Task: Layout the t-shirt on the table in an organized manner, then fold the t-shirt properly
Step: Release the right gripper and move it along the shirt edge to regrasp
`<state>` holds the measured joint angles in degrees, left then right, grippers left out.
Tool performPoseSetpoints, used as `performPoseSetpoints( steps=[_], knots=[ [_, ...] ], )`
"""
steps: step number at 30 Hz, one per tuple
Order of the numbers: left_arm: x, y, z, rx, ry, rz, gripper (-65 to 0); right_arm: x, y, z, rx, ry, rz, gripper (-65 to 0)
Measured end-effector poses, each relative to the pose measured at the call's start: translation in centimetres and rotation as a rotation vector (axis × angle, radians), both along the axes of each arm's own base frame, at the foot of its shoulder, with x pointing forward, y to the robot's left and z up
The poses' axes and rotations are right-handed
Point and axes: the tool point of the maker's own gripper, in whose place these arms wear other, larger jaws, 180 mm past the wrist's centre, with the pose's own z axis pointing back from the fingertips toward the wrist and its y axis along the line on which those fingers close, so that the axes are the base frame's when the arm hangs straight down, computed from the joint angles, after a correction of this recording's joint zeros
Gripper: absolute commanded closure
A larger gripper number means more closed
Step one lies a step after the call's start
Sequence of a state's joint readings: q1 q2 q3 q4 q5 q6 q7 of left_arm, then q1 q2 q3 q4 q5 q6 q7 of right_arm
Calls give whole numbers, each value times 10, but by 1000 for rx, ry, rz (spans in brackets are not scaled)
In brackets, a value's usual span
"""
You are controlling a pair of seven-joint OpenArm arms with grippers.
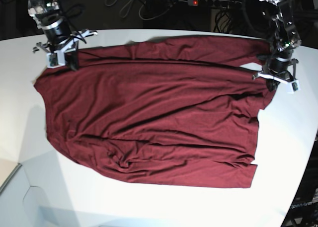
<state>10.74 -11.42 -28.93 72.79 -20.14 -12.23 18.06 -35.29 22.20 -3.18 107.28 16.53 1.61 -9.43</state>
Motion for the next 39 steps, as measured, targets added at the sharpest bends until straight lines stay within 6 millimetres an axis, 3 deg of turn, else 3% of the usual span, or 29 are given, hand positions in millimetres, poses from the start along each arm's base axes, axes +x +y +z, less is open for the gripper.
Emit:
performPoseSetpoints(
  steps=[6, 14, 21, 35, 39],
  knots=[
    [0, 0, 0, 0, -1, 0, -1, -2, 43, -17, 102, 35, 20, 0],
    [-1, 1, 0, 1, 1, 3, -1, -3, 71, -53, 133, 113, 66, 0],
    [-1, 1, 0, 2, 1, 3, -1, -12, 70, -64, 132, 132, 62, 0],
    [0, 1, 1, 4, 3, 0, -1, -85, 65, -61, 104, 262, 125, 0],
    [-1, 1, 1, 9, 5, -2, -1, -83, 66, -50, 102, 244, 145, 0]
  ],
)
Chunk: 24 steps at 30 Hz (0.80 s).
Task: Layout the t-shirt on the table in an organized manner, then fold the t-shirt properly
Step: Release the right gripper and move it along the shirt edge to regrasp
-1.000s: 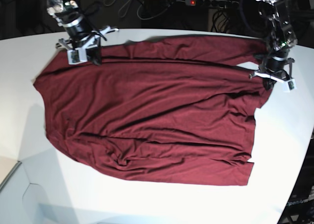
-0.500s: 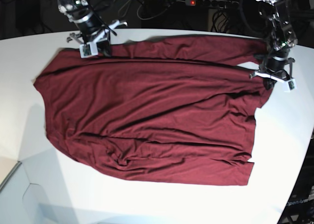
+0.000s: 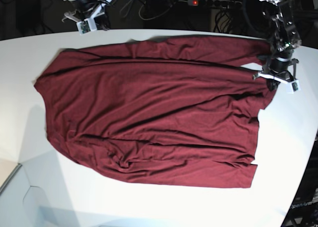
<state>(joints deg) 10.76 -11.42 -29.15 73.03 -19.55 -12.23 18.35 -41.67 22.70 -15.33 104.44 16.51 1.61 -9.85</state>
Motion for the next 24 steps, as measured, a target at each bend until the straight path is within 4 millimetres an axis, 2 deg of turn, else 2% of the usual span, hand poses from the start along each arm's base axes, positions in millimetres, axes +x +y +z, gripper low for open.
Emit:
performPoseSetpoints(
  steps=[4, 7, 12, 20, 22, 24],
  knots=[
    [0, 0, 0, 1, 0, -1, -1, 20, 8, 20, 17, -55, 14, 0],
    [0, 0, 0, 0, 1, -1, -1, 35, 21, 17, -5, 1, 68, 0],
    [0, 1, 0, 2, 3, -1, -1, 69, 37, 26, -17, -24, 126, 0],
    [0, 1, 0, 0, 2, -1, -1, 82, 37, 27, -44, -9, 142, 0],
    [0, 1, 0, 0, 2, 0, -1, 81, 33, 17, -51, 9, 132, 0],
    [0, 1, 0, 0, 1, 0, -1, 73, 24, -4, -80, 72, 123, 0]
  ],
)
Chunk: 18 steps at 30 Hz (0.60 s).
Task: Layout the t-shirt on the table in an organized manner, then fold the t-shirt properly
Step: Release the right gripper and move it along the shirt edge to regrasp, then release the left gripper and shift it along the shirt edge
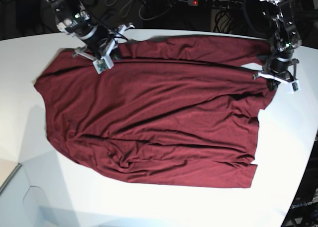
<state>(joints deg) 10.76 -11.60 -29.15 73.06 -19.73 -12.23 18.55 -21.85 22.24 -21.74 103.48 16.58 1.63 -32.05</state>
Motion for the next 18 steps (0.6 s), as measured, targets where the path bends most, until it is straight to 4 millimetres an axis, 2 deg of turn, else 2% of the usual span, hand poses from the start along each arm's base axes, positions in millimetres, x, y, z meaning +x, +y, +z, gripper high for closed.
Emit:
performPoseSetpoints(
  steps=[6, 12, 18],
  knots=[
    [0, 0, 0, -1, 0, 0, -1, 9, -4, -11, 17, -38, -30, 0],
    [1, 0, 0, -1, 2, -1, -1, -21, -10, -13, 12, -11, -15, 0],
    [1, 0, 1, -1, 2, -2, -1, -41, -17, -15, 1, 10, 4, 0]
  ],
)
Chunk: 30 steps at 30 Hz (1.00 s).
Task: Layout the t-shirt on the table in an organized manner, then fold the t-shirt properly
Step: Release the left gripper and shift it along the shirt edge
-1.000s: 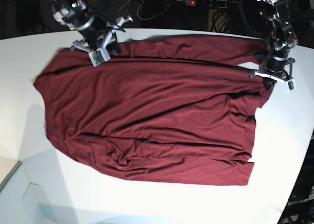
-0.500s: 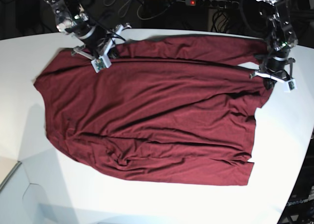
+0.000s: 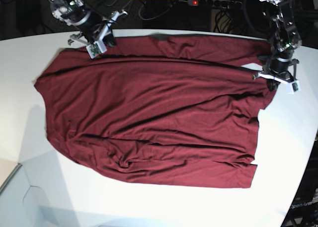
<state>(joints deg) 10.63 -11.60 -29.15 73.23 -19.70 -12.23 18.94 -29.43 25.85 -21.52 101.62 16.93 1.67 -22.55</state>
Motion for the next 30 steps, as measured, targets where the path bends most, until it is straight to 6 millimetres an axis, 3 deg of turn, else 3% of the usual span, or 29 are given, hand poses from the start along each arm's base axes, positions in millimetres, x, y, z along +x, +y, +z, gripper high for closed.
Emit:
performPoseSetpoints(
  steps=[18, 21, 24, 27, 30],
  knots=[
    [2, -4, 8, 11, 24, -14, -1, -26, -6, 0, -14, 33, 29, 0],
    [0, -9, 12, 19, 38, -26, -2, -36, -5, 1, -18, 63, 40, 0],
    [5, -17, 22, 17, 5, -31, -3, -66, -13, -13, -75, 201, 70, 0],
    [12, -20, 35, 27, -34, -43, -3, -65, -6, -5, -58, 173, 88, 0],
    [12, -20, 35, 26, -30, -43, -3, -59, -5, -1, -50, 143, 92, 0]
  ],
)
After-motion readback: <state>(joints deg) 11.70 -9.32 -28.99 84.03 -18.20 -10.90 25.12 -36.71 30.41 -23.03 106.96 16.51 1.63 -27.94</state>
